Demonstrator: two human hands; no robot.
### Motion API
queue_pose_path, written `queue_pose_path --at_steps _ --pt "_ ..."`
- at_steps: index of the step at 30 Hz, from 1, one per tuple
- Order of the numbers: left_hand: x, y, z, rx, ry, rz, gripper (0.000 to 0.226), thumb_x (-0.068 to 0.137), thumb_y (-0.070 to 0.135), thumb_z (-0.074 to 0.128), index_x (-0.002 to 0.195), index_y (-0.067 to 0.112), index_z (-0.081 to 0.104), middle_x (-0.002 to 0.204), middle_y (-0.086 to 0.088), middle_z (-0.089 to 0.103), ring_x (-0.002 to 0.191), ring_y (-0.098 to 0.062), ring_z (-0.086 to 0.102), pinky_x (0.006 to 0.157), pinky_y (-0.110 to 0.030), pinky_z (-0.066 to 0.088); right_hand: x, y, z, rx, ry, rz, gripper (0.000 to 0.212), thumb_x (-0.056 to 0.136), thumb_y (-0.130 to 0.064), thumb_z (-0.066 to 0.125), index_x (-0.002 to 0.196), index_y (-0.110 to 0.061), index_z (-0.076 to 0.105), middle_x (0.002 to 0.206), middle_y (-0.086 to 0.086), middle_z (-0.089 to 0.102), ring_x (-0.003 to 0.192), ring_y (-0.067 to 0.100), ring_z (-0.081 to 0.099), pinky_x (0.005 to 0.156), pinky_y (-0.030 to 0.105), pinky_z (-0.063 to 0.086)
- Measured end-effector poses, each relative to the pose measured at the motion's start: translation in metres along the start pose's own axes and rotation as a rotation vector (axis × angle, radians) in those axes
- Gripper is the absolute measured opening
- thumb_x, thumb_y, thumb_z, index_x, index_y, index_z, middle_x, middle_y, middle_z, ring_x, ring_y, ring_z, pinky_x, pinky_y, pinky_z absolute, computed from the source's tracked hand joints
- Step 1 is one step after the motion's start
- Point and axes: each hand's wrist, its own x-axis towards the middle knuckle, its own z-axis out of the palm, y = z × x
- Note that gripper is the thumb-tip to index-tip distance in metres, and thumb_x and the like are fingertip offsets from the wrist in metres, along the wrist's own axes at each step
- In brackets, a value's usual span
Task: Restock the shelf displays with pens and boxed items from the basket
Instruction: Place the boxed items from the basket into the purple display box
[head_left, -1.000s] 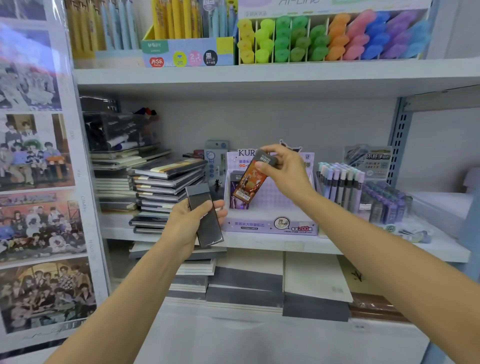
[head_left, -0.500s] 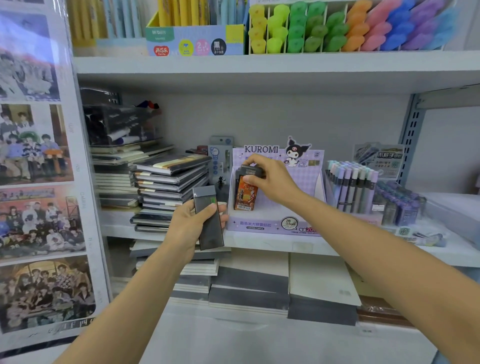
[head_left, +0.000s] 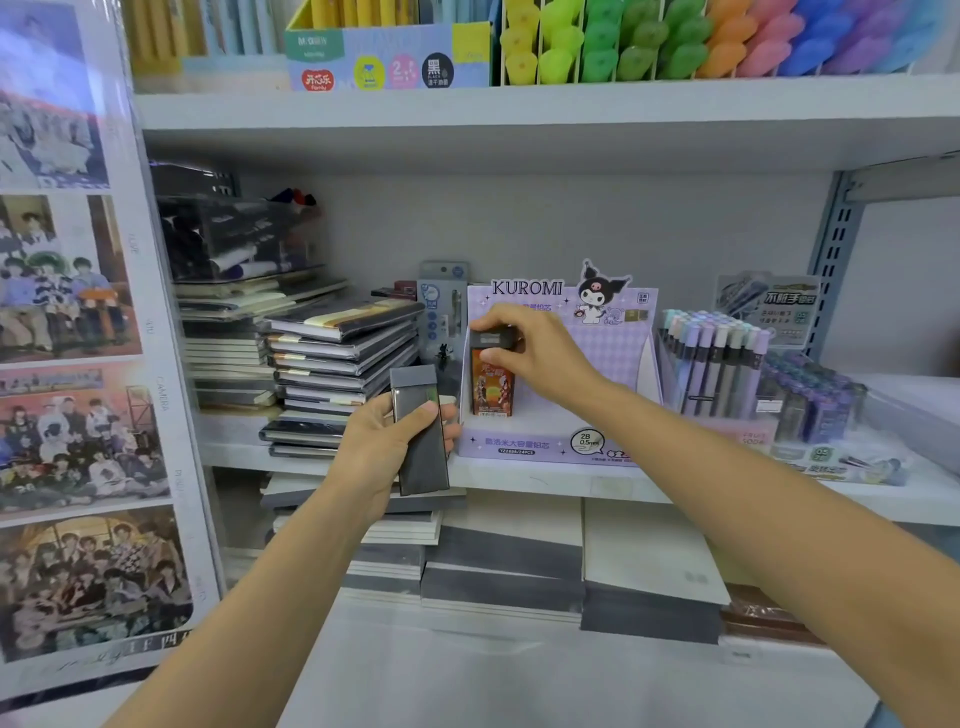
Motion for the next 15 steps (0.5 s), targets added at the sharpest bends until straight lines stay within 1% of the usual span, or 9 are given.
queue_pose_path --at_steps 2,4,6,7,10,12,14,15 --pt "0.0 0.0 0.0 -0.004 -0.002 0.002 0.016 0.094 0.008 0.059 0.108 0.003 0.063 0.097 -0.014 0.075 0.079 -0.023 0.072 0.069 -0.034 0.061 -0.004 -0.001 0.011 -0.116 -0.002 -0.074 0.028 0.087 -0.008 0.068 0.115 -0.014 0.065 0.112 -0.001 0.064 0.105 0.014 0.058 0.094 0.031 0.048" --pt "-0.001 0.001 0.0 -0.007 -0.009 -0.004 0.015 0.094 0.007 0.059 0.108 0.003 0.063 0.097 -0.015 0.075 0.078 -0.023 0.072 0.068 -0.035 0.061 -0.007 0.0 0.017 -0.164 0.089 -0.112 0.027 0.088 -0.008 0.067 0.114 -0.012 0.064 0.108 -0.002 0.057 0.105 0.014 0.052 0.092 0.03 0.045" --pt "-0.002 0.002 0.0 -0.011 -0.018 -0.009 0.017 0.094 0.007 0.059 0.11 0.0 0.063 0.098 -0.017 0.074 0.077 -0.023 0.072 0.068 -0.035 0.061 -0.01 0.004 0.016 -0.214 0.187 -0.1 0.024 0.086 -0.009 0.068 0.11 -0.011 0.066 0.103 -0.004 0.049 0.1 0.014 0.046 0.091 0.033 0.044" --pt "-0.003 0.002 0.0 -0.007 -0.022 -0.01 0.02 0.093 0.007 0.06 0.111 -0.001 0.062 0.099 -0.018 0.074 0.078 -0.024 0.072 0.069 -0.035 0.061 -0.011 0.006 0.015 -0.24 0.196 -0.076 0.024 0.086 -0.009 0.068 0.11 -0.011 0.067 0.102 -0.003 0.047 0.1 0.014 0.044 0.091 0.035 0.043" --pt "-0.004 0.004 -0.001 0.01 -0.018 -0.004 0.023 0.093 0.008 0.061 0.114 -0.002 0.061 0.099 -0.018 0.074 0.081 -0.026 0.071 0.075 -0.038 0.06 -0.014 0.006 0.009 -0.279 0.1 -0.008 0.032 0.089 -0.011 0.066 0.121 -0.016 0.065 0.111 0.003 0.049 0.108 0.017 0.041 0.097 0.036 0.04" --pt "-0.006 0.005 0.002 0.006 -0.026 0.008 0.021 0.093 0.007 0.061 0.112 0.001 0.062 0.096 -0.016 0.074 0.079 -0.025 0.072 0.07 -0.035 0.061 -0.015 0.003 0.004 -0.304 0.08 -0.003 0.032 0.091 -0.016 0.064 0.123 -0.018 0.064 0.118 0.004 0.049 0.113 0.018 0.04 0.1 0.034 0.035" --pt "-0.009 0.008 0.006 -0.001 -0.049 0.014 0.019 0.092 0.008 0.062 0.11 0.005 0.063 0.095 -0.015 0.075 0.079 -0.024 0.073 0.065 -0.031 0.059 -0.016 -0.004 -0.001 -0.191 0.15 0.0 0.03 0.092 -0.02 0.062 0.122 -0.018 0.064 0.12 0.002 0.05 0.111 0.012 0.042 0.098 0.025 0.034" --pt "-0.011 0.009 0.009 -0.003 -0.063 0.015 0.018 0.091 0.008 0.063 0.109 0.006 0.064 0.095 -0.015 0.075 0.08 -0.025 0.073 0.065 -0.03 0.059 -0.018 -0.008 -0.004 -0.074 0.191 0.015 0.029 0.093 -0.02 0.061 0.122 -0.017 0.063 0.117 0.001 0.052 0.103 0.006 0.047 0.093 0.018 0.036"
